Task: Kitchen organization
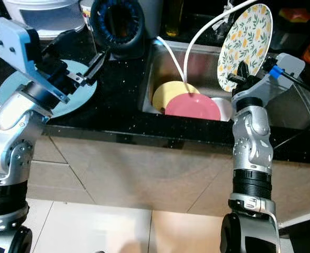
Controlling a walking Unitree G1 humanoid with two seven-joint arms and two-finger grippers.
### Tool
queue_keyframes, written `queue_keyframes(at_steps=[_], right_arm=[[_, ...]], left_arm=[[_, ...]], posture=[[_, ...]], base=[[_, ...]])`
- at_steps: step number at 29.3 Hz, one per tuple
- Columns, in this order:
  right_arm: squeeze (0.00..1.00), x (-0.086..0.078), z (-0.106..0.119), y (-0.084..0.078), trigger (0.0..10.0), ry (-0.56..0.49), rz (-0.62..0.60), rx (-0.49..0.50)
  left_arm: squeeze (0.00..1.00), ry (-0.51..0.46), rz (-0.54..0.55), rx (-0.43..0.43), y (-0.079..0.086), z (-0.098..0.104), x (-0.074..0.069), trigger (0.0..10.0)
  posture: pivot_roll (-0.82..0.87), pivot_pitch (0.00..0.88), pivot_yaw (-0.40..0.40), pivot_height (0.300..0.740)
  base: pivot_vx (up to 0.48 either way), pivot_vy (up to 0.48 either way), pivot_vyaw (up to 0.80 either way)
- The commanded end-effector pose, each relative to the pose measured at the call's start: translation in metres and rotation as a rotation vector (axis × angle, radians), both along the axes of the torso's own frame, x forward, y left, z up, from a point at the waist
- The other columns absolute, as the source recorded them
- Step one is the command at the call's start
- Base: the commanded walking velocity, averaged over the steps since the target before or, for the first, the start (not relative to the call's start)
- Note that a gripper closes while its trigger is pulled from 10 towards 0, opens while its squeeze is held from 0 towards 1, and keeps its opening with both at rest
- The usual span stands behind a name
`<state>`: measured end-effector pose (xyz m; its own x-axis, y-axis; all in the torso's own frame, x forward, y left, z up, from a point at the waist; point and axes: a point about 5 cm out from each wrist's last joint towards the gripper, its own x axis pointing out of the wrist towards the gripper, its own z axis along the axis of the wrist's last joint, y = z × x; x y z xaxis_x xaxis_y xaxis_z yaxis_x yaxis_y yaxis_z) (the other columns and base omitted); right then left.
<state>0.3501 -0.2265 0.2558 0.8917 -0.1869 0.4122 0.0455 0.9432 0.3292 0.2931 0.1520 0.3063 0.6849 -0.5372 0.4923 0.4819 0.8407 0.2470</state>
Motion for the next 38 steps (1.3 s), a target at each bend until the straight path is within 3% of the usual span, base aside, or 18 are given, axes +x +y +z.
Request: queue_keyframes(at_steps=[1,15,19,21,23,25,27,28,29,30,33,34,38], right_arm=[[0.0,0.0,0.002,-0.001,10.0,-0.013,-0.006,-0.003],[0.0,0.0,0.001,0.0,10.0,-0.023,-0.006,0.003],[0.0,0.0,0.002,-0.001,10.0,-0.023,-0.009,-0.004],[0.0,0.0,0.002,-0.001,10.0,-0.013,-0.015,-0.036],[0.0,0.0,0.004,-0.003,10.0,0.009,-0.026,-0.129],[0.0,0.001,0.005,-0.004,10.0,0.012,-0.028,-0.145],[0.0,0.001,0.012,-0.012,10.0,0.026,-0.028,-0.201],[0.0,0.001,0.012,-0.012,10.0,0.026,-0.028,-0.201],[0.0,0.001,0.016,-0.017,10.0,0.027,-0.021,-0.235],[0.0,-0.001,0.024,-0.027,10.0,0.027,0.008,-0.296],[0.0,-0.005,0.029,-0.037,10.0,0.032,0.014,-0.349],[0.0,-0.007,0.031,-0.044,10.0,0.052,0.027,-0.41],[0.0,-0.009,0.027,-0.044,10.0,0.136,0.081,-0.574]], left_arm=[[0.0,0.0,-0.013,0.028,-0.002,-0.001,-0.003,10.0],[0.0,0.002,-0.024,0.033,-0.003,-0.001,-0.002,10.0],[0.0,0.02,-0.05,0.037,-0.007,-0.003,-0.002,10.0],[0.0,0.022,-0.082,0.048,-0.009,-0.005,-0.005,10.0],[0.0,0.072,-0.162,0.094,-0.012,-0.01,-0.011,10.0],[0.0,0.085,-0.188,0.114,-0.013,-0.012,-0.014,10.0],[0.0,0.124,-0.325,0.182,-0.013,-0.017,-0.029,10.0],[0.0,0.124,-0.325,0.182,-0.013,-0.017,-0.029,10.0],[0.0,0.157,-0.403,0.213,-0.011,-0.019,-0.039,10.0],[0.0,0.211,-0.516,0.287,-0.005,-0.024,-0.058,10.0],[0.0,0.264,-0.568,0.315,0.003,-0.027,-0.069,10.0],[0.0,0.32,-0.618,0.347,0.008,-0.033,-0.08,10.0],[0.0,0.41,-0.654,0.428,0.011,-0.042,-0.09,10.0]], posture=[[0.13,0.041,-0.075,0.74],[0.13,0.037,-0.067,0.74],[0.13,0.037,-0.066,0.74],[0.13,0.039,-0.068,0.74],[0.14,0.043,-0.072,0.74],[0.14,0.046,-0.074,0.74],[0.14,0.051,-0.079,0.74],[0.14,0.051,-0.079,0.74],[0.14,0.056,-0.081,0.74],[0.14,0.062,-0.082,0.74],[0.14,0.065,-0.083,0.74],[0.14,0.072,-0.086,0.74],[0.15,0.081,-0.092,0.74]], base=[[0.379,0.0,0.0],[0.395,0.0,0.0],[0.0,0.0,0.0],[0.0,0.0,0.0],[0.0,0.0,0.0],[0.0,0.0,0.0],[0.0,0.0,0.0],[0.0,0.0,0.0],[0.0,0.0,0.0],[0.0,0.0,0.0],[0.0,0.0,0.0],[0.0,0.0,0.0],[0.0,0.0,0.0]])
